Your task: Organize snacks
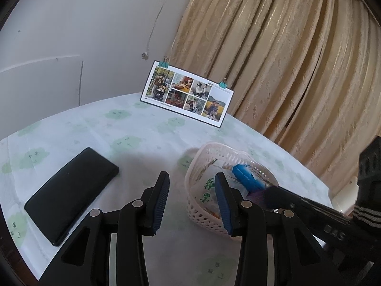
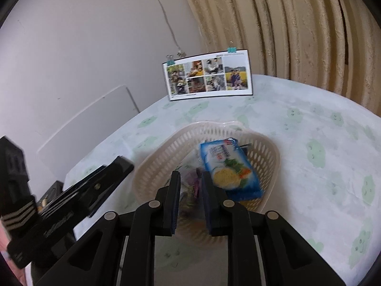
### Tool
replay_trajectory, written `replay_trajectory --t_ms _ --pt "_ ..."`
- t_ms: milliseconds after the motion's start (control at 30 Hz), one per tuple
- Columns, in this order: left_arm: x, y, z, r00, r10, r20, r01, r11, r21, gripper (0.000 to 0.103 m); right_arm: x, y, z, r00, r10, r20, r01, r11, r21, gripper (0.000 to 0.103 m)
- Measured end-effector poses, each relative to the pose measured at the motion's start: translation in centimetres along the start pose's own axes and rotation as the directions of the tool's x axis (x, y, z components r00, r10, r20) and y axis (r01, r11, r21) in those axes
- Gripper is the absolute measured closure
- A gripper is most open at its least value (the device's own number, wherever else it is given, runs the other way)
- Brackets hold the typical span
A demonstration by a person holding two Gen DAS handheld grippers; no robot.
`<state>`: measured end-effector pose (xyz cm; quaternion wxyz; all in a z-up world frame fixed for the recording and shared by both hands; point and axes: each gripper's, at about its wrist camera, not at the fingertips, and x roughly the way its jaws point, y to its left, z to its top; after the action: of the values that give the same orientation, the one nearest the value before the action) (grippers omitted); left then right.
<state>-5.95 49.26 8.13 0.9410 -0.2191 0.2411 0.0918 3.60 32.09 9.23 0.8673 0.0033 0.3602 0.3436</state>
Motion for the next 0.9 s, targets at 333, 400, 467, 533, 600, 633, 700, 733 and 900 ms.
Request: replay_trajectory --t_ms 333,400,467,533,600,633,700,733,900 --pt "-0.2 -0.1 0.1 1.000 0.001 0.002 -0.001 1.000 0.003 0.054 -1.9 -1.6 -0.7 0.998 -0.046 0.052 0.044 0.998 0.038 0.068" --pt "-0.2 -0.2 0.0 1.000 0.006 0.002 -0.006 1.000 0.015 0.049 -2.4 -1.6 -1.1 0.997 -0.055 0.057 0.054 0.998 0.032 0.064" --pt "-0.5 -0.4 0.0 1.000 0.018 0.016 -0.019 0.999 0.030 0.034 -3.0 -1.7 -1.7 0.996 -0.070 0.059 0.068 0.997 0.031 0.059" --pt "-0.8 -0.7 0.1 0.999 0.032 0.032 -0.034 0.998 0.049 0.032 -3.4 -1.8 -2.2 0.995 -0.086 0.055 0.084 0.996 0.032 0.056" --pt "-1.1 -0.9 0.1 0.998 0.049 0.044 -0.051 0.997 0.063 0.029 -3.5 -1.9 -2.6 0.993 -0.111 0.040 0.109 0.993 0.037 0.052" --pt "-1.2 -1.0 0.1 0.997 0.057 0.052 -0.061 0.996 0.071 0.024 -3.4 -2.0 -2.8 0.992 -0.125 0.029 0.124 0.992 0.040 0.051" --pt "-1.5 -1.3 0.1 0.995 0.075 0.071 -0.081 0.992 0.091 0.020 -3.5 -2.2 -3.1 0.991 -0.132 0.014 0.132 0.990 0.049 0.046" --pt "-1.6 -1.5 0.1 0.993 0.089 0.083 -0.097 0.990 0.106 0.019 -3.5 -2.3 -3.3 0.991 -0.134 0.009 0.134 0.990 0.052 0.045" --pt "-2.0 -2.4 0.0 0.989 0.101 0.107 -0.117 0.980 0.160 0.016 -4.1 -1.9 -3.8 0.991 -0.135 0.009 0.135 0.990 0.037 0.033"
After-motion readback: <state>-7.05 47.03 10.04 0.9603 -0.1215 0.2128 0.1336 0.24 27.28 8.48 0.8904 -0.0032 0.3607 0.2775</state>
